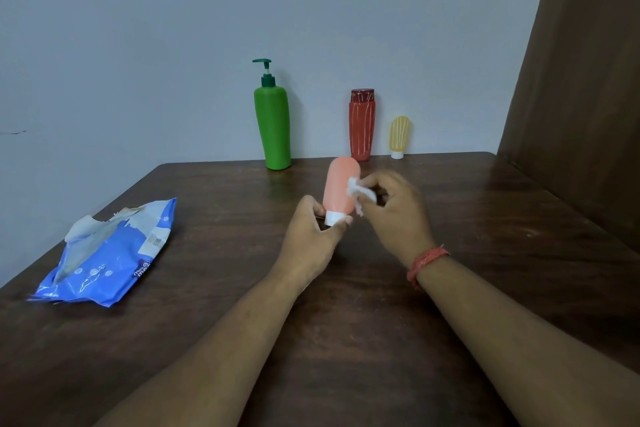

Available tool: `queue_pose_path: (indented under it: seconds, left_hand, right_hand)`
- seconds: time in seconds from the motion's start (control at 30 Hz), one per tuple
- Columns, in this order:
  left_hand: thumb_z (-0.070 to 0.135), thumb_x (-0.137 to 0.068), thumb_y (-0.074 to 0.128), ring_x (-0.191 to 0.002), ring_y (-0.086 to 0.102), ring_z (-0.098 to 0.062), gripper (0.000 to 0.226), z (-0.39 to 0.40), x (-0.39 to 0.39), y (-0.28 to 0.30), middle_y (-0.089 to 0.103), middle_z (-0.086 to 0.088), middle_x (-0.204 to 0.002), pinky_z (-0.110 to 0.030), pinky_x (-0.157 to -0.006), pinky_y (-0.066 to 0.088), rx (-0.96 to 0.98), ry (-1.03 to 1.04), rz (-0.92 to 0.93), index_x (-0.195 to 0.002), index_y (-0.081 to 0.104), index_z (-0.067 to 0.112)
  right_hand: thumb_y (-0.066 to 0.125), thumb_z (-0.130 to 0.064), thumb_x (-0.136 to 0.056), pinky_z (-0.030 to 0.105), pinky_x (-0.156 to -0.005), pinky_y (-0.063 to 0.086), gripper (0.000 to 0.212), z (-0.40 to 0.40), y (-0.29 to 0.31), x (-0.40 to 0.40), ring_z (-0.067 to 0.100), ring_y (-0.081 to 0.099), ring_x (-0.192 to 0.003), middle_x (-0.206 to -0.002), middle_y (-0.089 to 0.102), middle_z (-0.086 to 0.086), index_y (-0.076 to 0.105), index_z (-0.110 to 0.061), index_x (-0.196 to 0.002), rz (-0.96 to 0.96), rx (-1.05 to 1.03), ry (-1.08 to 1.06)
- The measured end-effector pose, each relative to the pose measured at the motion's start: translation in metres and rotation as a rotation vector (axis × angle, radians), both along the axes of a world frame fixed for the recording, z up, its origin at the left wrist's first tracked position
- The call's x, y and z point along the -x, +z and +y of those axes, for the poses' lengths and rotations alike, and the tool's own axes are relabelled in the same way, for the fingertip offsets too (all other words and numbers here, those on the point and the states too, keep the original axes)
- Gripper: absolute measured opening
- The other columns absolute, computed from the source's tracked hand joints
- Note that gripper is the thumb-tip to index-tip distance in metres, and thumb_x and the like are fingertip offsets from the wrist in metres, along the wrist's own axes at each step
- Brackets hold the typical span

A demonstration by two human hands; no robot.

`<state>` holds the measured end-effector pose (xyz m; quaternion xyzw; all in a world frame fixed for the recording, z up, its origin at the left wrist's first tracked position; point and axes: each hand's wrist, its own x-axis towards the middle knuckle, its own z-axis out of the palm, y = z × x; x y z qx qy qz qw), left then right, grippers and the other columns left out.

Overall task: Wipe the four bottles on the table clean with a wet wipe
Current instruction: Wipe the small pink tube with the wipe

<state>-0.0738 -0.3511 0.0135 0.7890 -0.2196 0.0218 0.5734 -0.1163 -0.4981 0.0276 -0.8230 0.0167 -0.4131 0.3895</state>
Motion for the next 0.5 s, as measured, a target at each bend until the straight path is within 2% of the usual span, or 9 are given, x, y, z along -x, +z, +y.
queue_pose_path:
  seconds: [0.1,0.23,0.37,0.5]
  left_hand:
    - [0.031,-0.088,0.075,-0.076,0.052,-0.012,0.035,0.004,-0.004,0.001,0.061,-0.005,-0.092,-0.027,-0.063,0.042,0.028,0.013,0.004,-0.087,0.042,0.019]
    - [0.03,-0.09,0.074,-0.075,0.048,-0.011,0.034,0.001,0.003,0.001,0.055,-0.001,-0.089,-0.027,-0.063,0.04,-0.065,-0.029,-0.032,-0.092,0.042,0.016]
    - [0.03,-0.089,0.075,-0.072,0.048,-0.011,0.035,0.005,-0.003,0.001,0.055,-0.001,-0.086,-0.027,-0.061,0.039,0.0,0.007,-0.017,-0.092,0.043,0.015]
    - [0.031,-0.089,0.074,-0.075,0.048,-0.012,0.035,0.002,0.002,0.002,0.055,-0.003,-0.089,-0.029,-0.063,0.039,-0.083,-0.043,-0.043,-0.095,0.043,0.013]
  right_hand:
    - [0.072,-0.01,-0.085,0.019,-0.065,0.049,0.005,0.002,-0.005,-0.002,0.004,0.059,-0.08,-0.086,0.062,-0.007,0.068,-0.013,-0.084,0.049,0.088,0.055]
    - [0.072,-0.013,-0.087,0.018,-0.07,0.053,0.004,-0.002,0.002,-0.003,0.003,0.062,-0.086,-0.09,0.064,-0.011,0.068,-0.014,-0.088,-0.066,-0.082,-0.046]
    - [0.072,-0.013,-0.085,0.018,-0.069,0.05,0.006,0.001,-0.005,0.0,0.004,0.06,-0.083,-0.09,0.063,-0.007,0.068,-0.017,-0.085,0.088,0.091,0.077]
    - [0.072,-0.016,-0.088,0.009,-0.066,0.048,0.007,-0.003,0.007,-0.001,0.002,0.061,-0.084,-0.088,0.063,-0.013,0.066,-0.019,-0.085,-0.071,-0.11,-0.055]
